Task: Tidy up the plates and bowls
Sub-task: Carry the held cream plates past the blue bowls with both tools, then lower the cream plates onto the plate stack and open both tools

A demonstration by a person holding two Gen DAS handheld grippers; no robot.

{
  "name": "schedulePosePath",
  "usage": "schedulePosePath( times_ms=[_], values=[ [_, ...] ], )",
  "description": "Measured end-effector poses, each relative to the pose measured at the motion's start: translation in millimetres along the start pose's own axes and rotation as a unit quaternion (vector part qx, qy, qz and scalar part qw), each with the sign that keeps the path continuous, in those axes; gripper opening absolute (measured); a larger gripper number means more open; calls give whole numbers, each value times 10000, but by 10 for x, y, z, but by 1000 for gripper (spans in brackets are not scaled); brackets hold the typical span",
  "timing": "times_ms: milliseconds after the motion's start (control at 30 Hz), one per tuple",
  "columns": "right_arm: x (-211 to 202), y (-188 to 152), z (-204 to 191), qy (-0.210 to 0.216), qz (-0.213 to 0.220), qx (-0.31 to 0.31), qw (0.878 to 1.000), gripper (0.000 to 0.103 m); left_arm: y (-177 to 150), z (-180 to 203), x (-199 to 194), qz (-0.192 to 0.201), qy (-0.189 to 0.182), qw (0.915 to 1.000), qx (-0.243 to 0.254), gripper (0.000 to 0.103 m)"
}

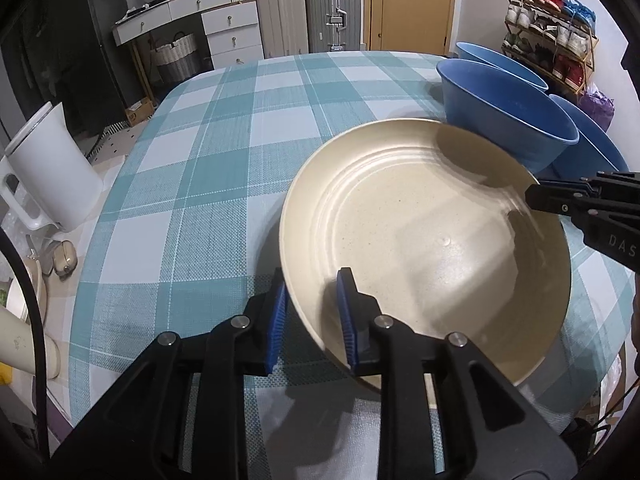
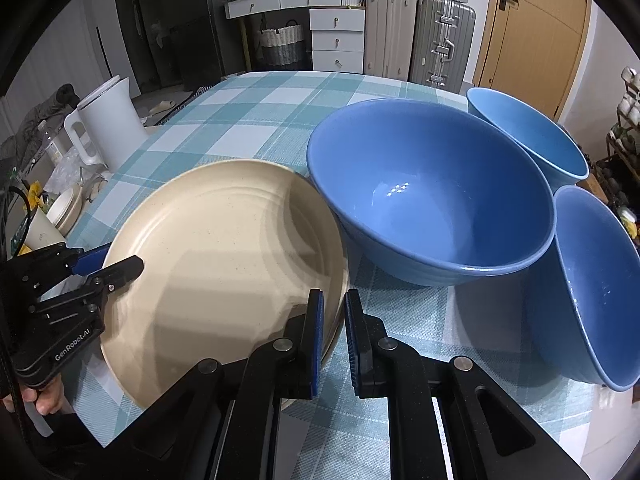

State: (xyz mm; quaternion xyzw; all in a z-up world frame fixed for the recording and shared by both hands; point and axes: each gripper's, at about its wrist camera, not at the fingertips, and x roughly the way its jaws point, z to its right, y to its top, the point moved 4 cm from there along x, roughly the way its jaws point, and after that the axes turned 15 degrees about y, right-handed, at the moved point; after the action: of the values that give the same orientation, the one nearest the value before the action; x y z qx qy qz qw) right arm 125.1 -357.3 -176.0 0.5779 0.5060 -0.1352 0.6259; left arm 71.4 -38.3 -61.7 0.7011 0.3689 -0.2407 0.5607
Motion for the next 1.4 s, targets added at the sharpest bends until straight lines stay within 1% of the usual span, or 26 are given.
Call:
schedulePosePath(
  times_ms=[433, 533, 667, 833, 933, 967, 1000, 1033, 1067, 1100, 1200, 1300, 1400],
  values=[
    [30, -35, 27, -94, -22, -60, 9999, 14, -15, 40, -7, 82, 96, 9998, 153, 21],
    [23, -40, 28, -70, -21, -37, 10000, 14, -15, 27, -2, 25, -64, 9999, 74, 25],
    [15, -49, 4, -42, -33, -25, 10000, 15, -10, -15, 26, -67, -237, 9997, -77, 25],
    [-35, -59, -25, 38, -49, -36, 10000, 22, -5, -80, 66, -222, -472, 9982, -291, 25],
    [-72, -45, -56, 91, -33, -45, 9999, 34, 10, -120, 40, -217, -518, 9977, -368, 27],
    [-91, -36, -76, 121, -15, -53, 9999, 41, 22, -137, 19, -193, -541, 9976, -394, 30],
    [-104, -30, -94, 144, 0, -66, 9999, 47, 32, -155, -3, -172, -555, 9975, -414, 35],
    [-122, -22, -116, 175, 24, -87, 9998, 50, 38, -176, -24, -148, -565, 9973, -439, 43],
    [-144, -11, -143, 200, 60, -103, 9997, 52, 43, -196, -43, -117, -579, 9972, -465, 46],
    [-152, -7, -159, 204, 70, -113, 9997, 53, 53, -225, -65, -76, -603, 9969, -506, 51],
    [-190, 17, -214, 194, 110, -163, 9996, 54, 77, -300, -108, -41, -693, 9957, -608, 54],
    [-258, 31, -247, 232, 200, -178, 9994, 64, 102, -382, -151, -4, -710, 9948, -731, 59],
    [-349, 43, -282, 259, 310, -233, 9989, 68, 112, -425, -204, -6, -749, 9938, -822, 62]
  ],
)
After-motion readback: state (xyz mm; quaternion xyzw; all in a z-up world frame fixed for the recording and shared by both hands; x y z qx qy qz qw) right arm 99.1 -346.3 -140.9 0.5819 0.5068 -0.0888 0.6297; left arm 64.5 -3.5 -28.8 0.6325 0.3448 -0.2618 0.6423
